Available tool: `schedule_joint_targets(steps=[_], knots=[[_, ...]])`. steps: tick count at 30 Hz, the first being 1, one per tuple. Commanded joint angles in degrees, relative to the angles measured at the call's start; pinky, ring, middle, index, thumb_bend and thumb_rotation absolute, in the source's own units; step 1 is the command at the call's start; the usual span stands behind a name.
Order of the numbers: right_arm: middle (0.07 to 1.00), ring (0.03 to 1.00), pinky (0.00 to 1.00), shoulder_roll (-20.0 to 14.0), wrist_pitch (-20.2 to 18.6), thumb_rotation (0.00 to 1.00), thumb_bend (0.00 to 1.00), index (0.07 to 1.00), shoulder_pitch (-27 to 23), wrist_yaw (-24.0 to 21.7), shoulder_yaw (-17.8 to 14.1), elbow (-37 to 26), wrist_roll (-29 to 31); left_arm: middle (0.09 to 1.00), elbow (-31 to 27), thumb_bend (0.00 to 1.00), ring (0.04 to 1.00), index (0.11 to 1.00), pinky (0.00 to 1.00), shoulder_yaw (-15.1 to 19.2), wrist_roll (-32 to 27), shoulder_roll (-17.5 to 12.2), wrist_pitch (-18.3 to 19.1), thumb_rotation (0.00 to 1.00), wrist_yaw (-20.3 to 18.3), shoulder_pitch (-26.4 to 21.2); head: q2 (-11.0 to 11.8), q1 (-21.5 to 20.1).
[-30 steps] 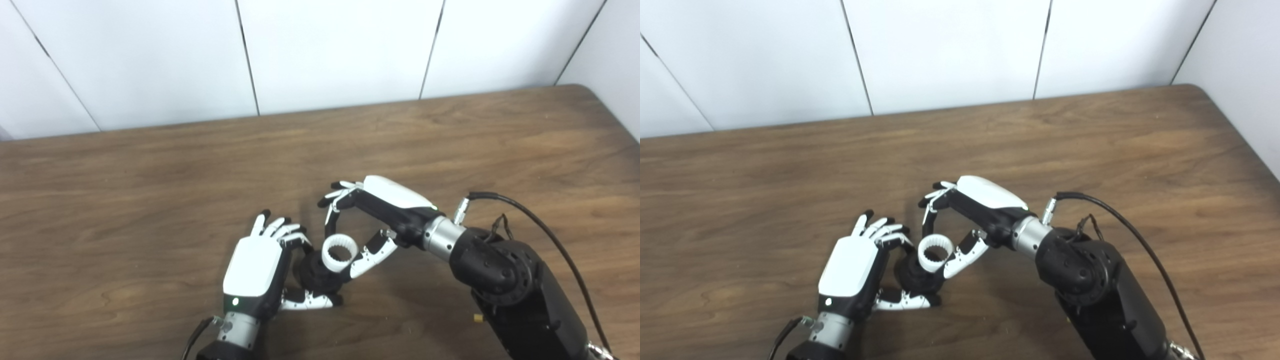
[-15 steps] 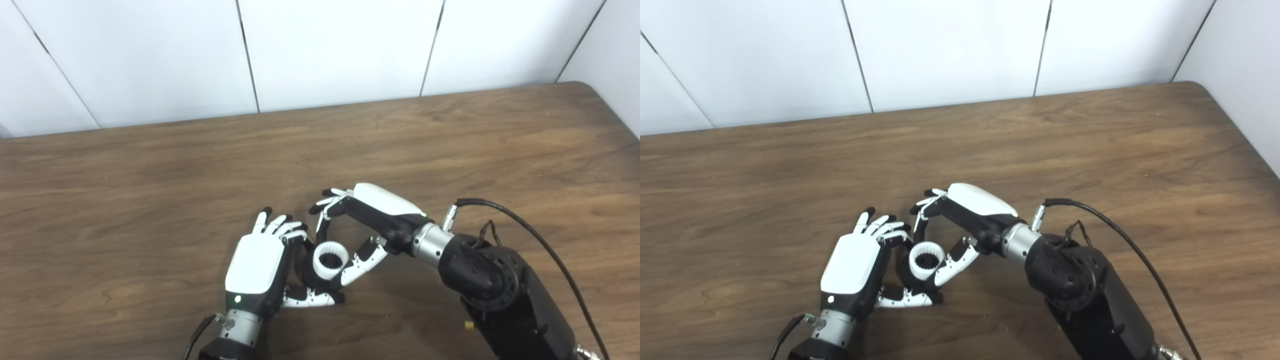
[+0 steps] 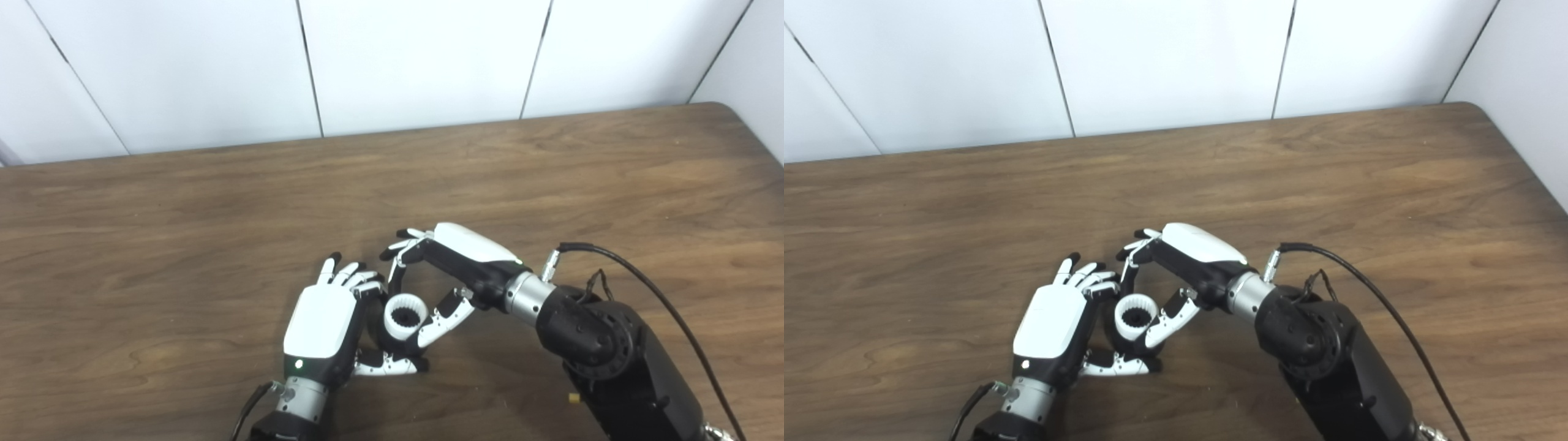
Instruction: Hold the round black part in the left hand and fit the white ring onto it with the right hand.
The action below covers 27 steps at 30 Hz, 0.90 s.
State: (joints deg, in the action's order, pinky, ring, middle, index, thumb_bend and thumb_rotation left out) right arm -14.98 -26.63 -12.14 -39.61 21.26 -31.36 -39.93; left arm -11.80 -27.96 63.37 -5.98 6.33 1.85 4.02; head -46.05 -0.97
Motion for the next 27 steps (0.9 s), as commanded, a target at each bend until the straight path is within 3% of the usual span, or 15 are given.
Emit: schedule_joint_targets(steps=[1,27], knots=[[0.847,0.981,1.00,0.4,1.3,0.13,0.52,0.482,-2.3,1.6,-0.1,-0.6,-0.1,0.771,0.4,0.52,0.877,0.484,1.00,-0.7,0.4,0.3,-0.1,0.05,-1.0,-0.2,0.0,0.0],[0.850,0.987,1.00,-0.9,1.7,0.13,0.52,0.483,-2.6,1.9,0.1,2.1,0.2,0.767,1.1,0.52,0.871,0.483,1.00,-0.9,0.7,0.5,-0.2,0.06,0.1,-0.7,0.2,-0.5]])
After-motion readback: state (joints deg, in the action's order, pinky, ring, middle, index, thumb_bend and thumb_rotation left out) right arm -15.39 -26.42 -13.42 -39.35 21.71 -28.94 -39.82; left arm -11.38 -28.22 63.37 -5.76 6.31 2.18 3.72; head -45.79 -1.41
